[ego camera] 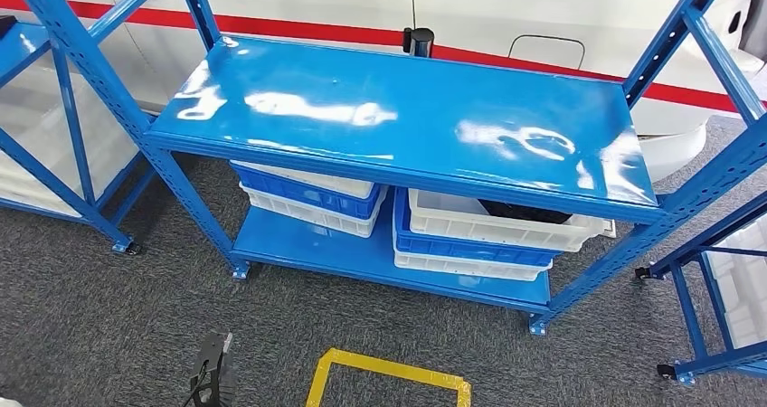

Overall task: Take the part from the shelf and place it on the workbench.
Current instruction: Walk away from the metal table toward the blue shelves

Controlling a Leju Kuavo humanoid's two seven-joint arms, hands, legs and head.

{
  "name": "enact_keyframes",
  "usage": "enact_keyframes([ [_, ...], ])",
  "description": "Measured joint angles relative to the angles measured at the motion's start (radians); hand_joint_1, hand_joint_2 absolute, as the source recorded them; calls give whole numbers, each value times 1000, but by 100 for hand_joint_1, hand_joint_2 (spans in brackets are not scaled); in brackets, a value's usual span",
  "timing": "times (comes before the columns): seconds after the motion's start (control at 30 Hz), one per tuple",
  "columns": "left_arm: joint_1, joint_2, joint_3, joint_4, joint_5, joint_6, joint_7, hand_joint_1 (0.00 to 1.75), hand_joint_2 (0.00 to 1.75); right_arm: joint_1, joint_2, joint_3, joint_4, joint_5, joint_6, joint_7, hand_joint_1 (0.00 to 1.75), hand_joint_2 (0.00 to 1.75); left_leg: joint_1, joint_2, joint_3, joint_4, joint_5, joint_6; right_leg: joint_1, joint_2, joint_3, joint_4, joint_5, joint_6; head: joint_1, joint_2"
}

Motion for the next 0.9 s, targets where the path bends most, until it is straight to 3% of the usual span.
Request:
enact_keyframes([
  [0.07,-3,0,-5,0,2,0,1,0,0,-3,-1,-1,0,0,0,0,0,0,3,-1,-1,5,0,-12,-10,-4,68,-133,61,23,1,0],
  [0.1,-5,1,-7,0,3,0,2,0,0,-5,-2,-1,0,0,0,0,0,0,2,-2,-2,9,-1,-20,-10,-4,93,-180,87,25,1,0],
  [0.13,-7,2,-8,0,4,0,2,0,0,-6,-1,-2,0,-1,0,0,0,0,0,-3,-4,15,-2,-27,-10,-5,103,-207,99,21,2,0],
  [0.27,-17,3,-13,1,7,0,7,0,0,-11,-1,-3,0,-2,0,0,0,0,3,-2,-15,34,-13,-46,-10,-1,92,-208,108,-23,-5,0],
  [0.33,-18,3,-14,1,9,0,7,0,0,-12,-1,-3,0,-2,0,0,0,0,6,1,-46,109,-72,-54,-10,-2,87,-209,116,-40,-6,0],
  [0.4,-19,2,-15,1,9,0,7,0,0,-12,-1,-4,0,-2,0,0,0,0,7,2,-97,242,-146,-60,-4,-4,78,-208,122,-50,-6,0],
  [0.43,-19,2,-15,2,9,0,7,0,0,-12,-2,-5,0,-2,0,0,0,0,7,3,-115,293,-165,-61,-1,-5,75,-208,124,-53,-6,0],
  [0.47,-19,2,-15,3,9,0,8,0,0,-11,-2,-6,0,-2,0,0,0,0,7,3,-116,309,-163,-59,2,-6,73,-208,125,-54,-6,0],
  [0.5,-19,2,-15,4,9,0,8,0,0,-11,-2,-7,0,-2,0,0,0,0,7,3,-98,288,-144,-55,5,-6,73,-208,126,-55,-6,0],
  [0.57,-22,3,-15,5,9,0,8,0,0,-12,-1,-9,0,-2,0,0,0,0,3,2,-21,159,-88,-38,9,-5,75,-208,126,-55,-6,0],
  [0.63,-27,5,-15,5,9,0,8,0,0,-14,1,-10,0,-2,0,0,0,0,-5,3,37,53,-62,-26,12,-6,73,-208,128,-51,-6,0],
  [0.73,-31,6,-15,6,10,0,9,0,0,-18,2,-11,0,-2,0,1,0,0,-11,4,46,21,-57,-19,13,-6,67,-211,134,-38,-7,0],
  [0.8,-35,6,-15,7,12,0,10,0,0,-20,3,-12,0,-2,0,2,0,0,-7,7,48,2,-44,-10,15,-6,51,-187,117,-34,-6,0],
  [0.9,-42,6,-15,11,21,-1,11,0,0,-24,0,-12,0,0,1,3,0,0,-5,8,41,-8,-32,-1,13,-5,-27,-22,39,-41,-3,0],
])
